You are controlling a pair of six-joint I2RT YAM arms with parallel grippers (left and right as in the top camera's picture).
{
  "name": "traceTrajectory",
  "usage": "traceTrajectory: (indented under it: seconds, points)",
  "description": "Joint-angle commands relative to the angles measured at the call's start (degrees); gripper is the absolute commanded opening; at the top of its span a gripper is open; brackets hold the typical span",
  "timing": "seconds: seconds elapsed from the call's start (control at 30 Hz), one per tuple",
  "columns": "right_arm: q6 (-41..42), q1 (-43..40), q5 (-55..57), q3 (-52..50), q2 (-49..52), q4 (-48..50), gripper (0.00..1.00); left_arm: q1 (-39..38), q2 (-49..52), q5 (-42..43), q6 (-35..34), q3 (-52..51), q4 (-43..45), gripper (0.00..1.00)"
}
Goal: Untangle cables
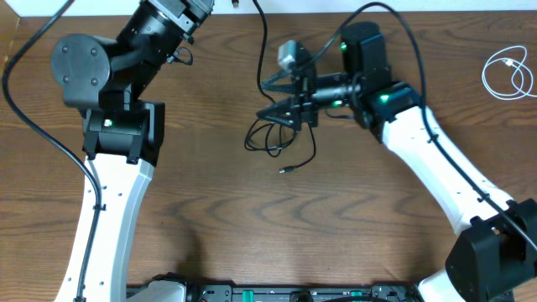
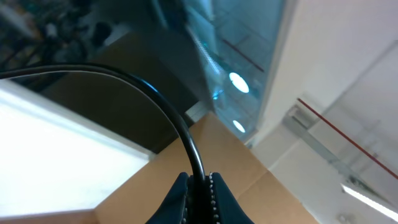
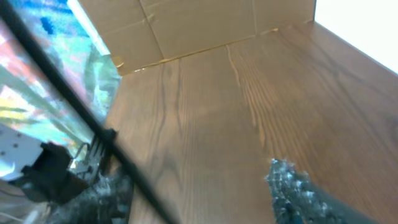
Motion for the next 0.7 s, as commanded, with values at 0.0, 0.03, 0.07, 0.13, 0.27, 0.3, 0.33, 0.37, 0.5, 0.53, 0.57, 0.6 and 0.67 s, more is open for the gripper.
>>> traceTrajectory:
  seconds: [0.0, 0.03, 0.07, 0.13, 0.27, 0.3, 0.33, 0.37, 0.5, 0.53, 0.57, 0.6, 0.67]
  points:
    - [5.01, 1.40, 7.19, -0.17, 0.48, 0.22, 0.07, 0.26, -0.42, -0.11, -0.22, 1.31, -4.33, 0.07]
    - [7.89, 1.40, 9.14, -0.17, 0.48, 0.28, 0.01, 0.26, -0.42, -0.11, 0.79, 1.31, -5.97, 0.08]
    - [11.93, 1.33, 12.15, -0.17, 0.48, 0.17, 0.01, 0.26, -0.42, -0.09, 2.69, 1.31, -7.56, 0.07]
    - [16.81, 0.87, 16.68, -0.15, 0.00, -1.09, 0.01, 0.26, -0.42, -0.11, 9.20, 1.31, -11.30, 0.08]
    - [18.91, 0.09, 22.05, 0.02, -2.64, -5.14, 0.01, 0.26, -0.31, -0.98, 22.21, 1.31, -24.04, 0.08]
    - [20.41, -0.09, 25.79, 0.37, -3.98, -7.04, 0.01, 0.26, -0.17, -1.44, 25.68, 1.31, -28.20, 0.09]
    - [21.57, -0.24, 28.70, 0.81, -4.94, -8.57, 0.01, 0.26, -0.02, -2.16, 29.24, 1.31, -32.41, 0.12]
    - [22.80, -0.48, 31.52, 1.44, -5.97, -10.32, 0.01, 0.26, 0.17, -2.67, 32.61, 1.31, -35.76, 0.15]
    - [35.41, -2.19, 42.29, 5.38, -9.53, -17.75, 0.01, 0.24, 1.40, -6.25, 44.72, 1.31, -49.11, 0.24]
    - [36.98, -2.58, 42.80, 6.19, -10.08, -18.47, 0.01, 0.20, 1.92, -7.26, 46.56, 1.31, -51.82, 0.26]
    - [38.62, -3.10, 42.86, 7.21, -10.58, -18.91, 0.01, 0.20, 2.54, -8.00, 48.00, 1.31, -54.21, 0.29]
    - [40.19, -3.52, 42.82, 8.17, -10.93, -19.10, 0.01, 0.20, 3.26, -8.13, 49.33, 1.31, -56.26, 0.34]
    - [43.25, -4.22, 42.40, 10.29, -11.17, -19.56, 0.01, 0.20, 4.61, -8.11, 51.65, 1.31, -59.49, 0.41]
